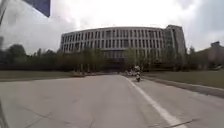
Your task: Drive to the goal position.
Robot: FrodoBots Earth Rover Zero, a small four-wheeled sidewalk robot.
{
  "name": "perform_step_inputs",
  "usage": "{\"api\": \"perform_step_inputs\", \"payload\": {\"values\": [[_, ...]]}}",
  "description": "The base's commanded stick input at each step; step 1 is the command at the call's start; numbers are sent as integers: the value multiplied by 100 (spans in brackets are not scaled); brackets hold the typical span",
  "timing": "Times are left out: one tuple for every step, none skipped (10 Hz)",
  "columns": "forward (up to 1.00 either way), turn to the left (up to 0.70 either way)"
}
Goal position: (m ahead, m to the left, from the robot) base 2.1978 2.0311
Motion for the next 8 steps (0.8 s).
{"api": "perform_step_inputs", "payload": {"values": [[70,0],[70,0],[70,0],[70,0],[70,0],[70,0],[70,0],[70,0]]}}
